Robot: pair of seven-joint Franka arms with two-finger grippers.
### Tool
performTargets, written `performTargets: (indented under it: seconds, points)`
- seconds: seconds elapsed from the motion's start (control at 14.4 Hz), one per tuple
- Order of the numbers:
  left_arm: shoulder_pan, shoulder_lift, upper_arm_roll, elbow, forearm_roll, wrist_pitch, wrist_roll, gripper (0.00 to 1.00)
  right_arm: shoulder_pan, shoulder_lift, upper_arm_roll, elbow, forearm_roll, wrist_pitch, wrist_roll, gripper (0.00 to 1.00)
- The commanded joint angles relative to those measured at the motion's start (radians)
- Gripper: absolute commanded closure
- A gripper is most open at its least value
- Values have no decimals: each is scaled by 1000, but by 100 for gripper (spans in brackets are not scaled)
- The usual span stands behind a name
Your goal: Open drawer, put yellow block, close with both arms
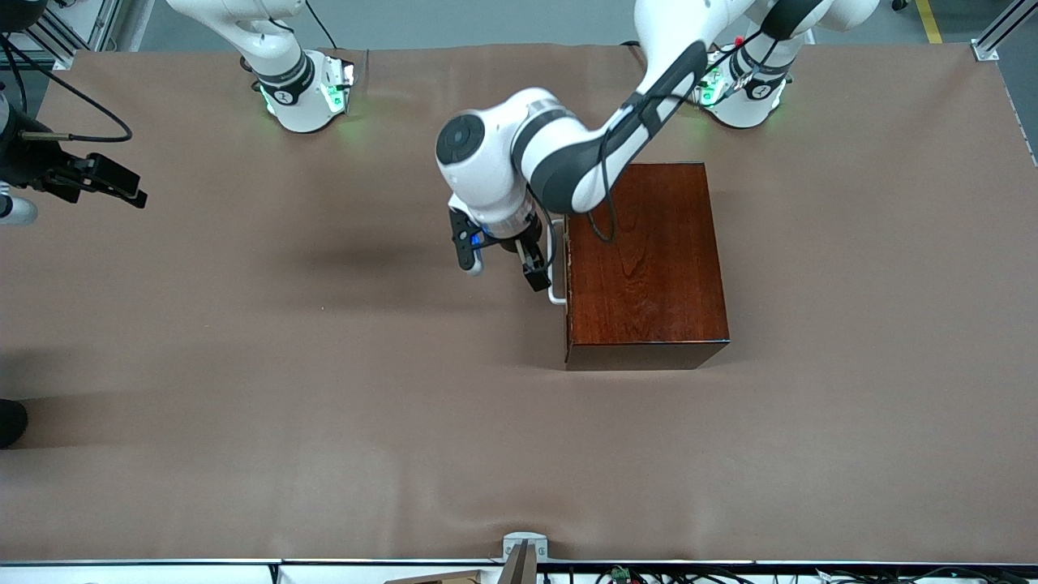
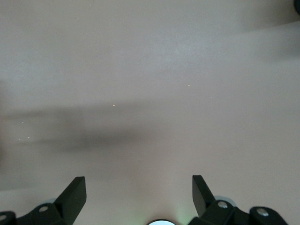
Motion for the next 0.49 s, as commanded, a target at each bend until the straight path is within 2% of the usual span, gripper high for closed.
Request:
performTargets:
  seconds: [0.0,0.21,0.42]
  points:
    - [21,-133,5,-33,-56,8,-181,0,2,1,9,15,9,-13,16,0]
    - [81,-254,13,-42,-131,-12,-416,0,4,1,9,15,9,-13,14,0]
    - [248,-339,13,-43,-223,-131,-474,0,2,1,9,15,9,-15,14,0]
